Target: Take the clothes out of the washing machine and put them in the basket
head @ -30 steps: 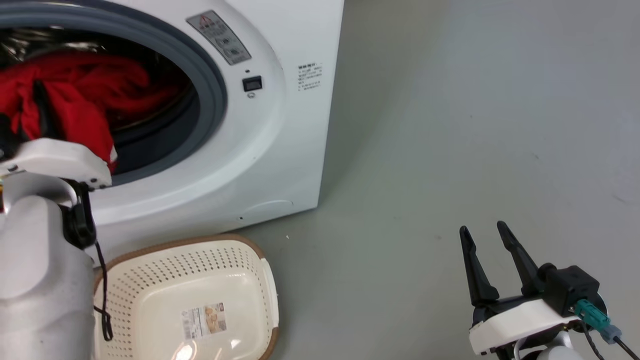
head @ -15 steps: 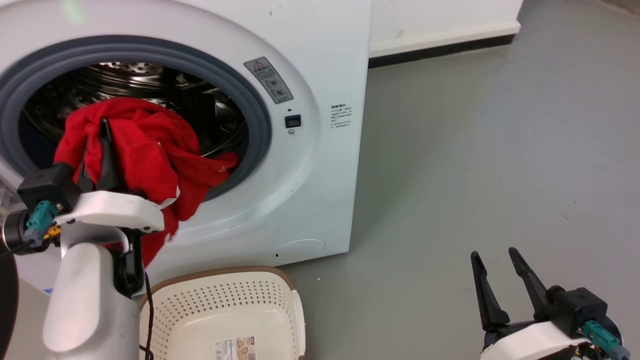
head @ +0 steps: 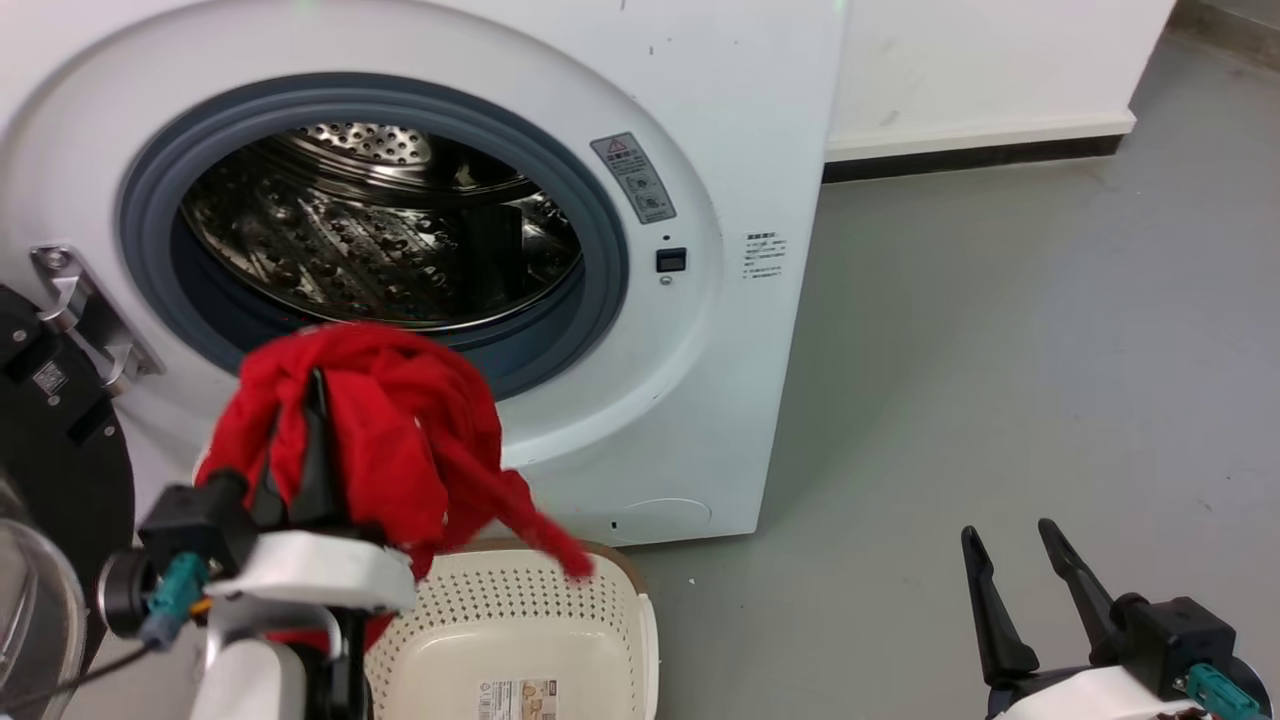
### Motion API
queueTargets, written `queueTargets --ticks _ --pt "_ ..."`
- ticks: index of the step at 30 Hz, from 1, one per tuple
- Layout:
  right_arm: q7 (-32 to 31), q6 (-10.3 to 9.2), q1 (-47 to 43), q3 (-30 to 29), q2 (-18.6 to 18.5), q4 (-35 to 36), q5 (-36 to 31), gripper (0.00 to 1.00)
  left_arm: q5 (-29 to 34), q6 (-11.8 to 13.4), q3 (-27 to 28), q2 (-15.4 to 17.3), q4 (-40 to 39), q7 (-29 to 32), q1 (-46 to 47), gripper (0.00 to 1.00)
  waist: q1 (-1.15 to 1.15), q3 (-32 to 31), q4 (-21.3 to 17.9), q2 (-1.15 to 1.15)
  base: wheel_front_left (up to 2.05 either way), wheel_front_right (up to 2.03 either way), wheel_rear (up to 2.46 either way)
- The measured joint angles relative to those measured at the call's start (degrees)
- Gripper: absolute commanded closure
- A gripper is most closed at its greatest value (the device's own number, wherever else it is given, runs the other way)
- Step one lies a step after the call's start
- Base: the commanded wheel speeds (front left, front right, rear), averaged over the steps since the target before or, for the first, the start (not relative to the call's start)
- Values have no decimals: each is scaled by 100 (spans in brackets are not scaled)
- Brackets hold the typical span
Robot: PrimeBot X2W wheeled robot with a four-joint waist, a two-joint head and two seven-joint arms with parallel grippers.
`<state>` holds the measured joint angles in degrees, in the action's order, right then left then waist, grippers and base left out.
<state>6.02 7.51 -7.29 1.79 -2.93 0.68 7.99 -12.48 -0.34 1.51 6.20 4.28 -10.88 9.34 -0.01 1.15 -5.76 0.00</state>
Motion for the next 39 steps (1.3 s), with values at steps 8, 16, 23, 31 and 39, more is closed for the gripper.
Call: queueTargets --ticks 8,16,23,31,39 --pt "-60 0 8 0 0 144 -34 0 -25 143 -288 -148 -202 179 -873 100 1 192 198 0 0 0 0" --pt "-94 0 339 33 0 231 -91 0 -227 256 -595 -282 655 -94 -892 100 1 794 257 0 0 0 0" --pt "-5 0 811 83 0 261 -89 0 -282 321 -659 -307 1495 -346 -156 100 1 1570 203 0 0 0 0" --pt "113 0 1392 220 0 259 -38 0 -145 337 -514 -275 2466 -403 967 100 2 2624 30 0 0 0 0" --pt "335 0 1811 378 -3 97 119 0 36 344 -293 -100 3732 -403 1608 100 2 3595 -327 0 0 0 0"
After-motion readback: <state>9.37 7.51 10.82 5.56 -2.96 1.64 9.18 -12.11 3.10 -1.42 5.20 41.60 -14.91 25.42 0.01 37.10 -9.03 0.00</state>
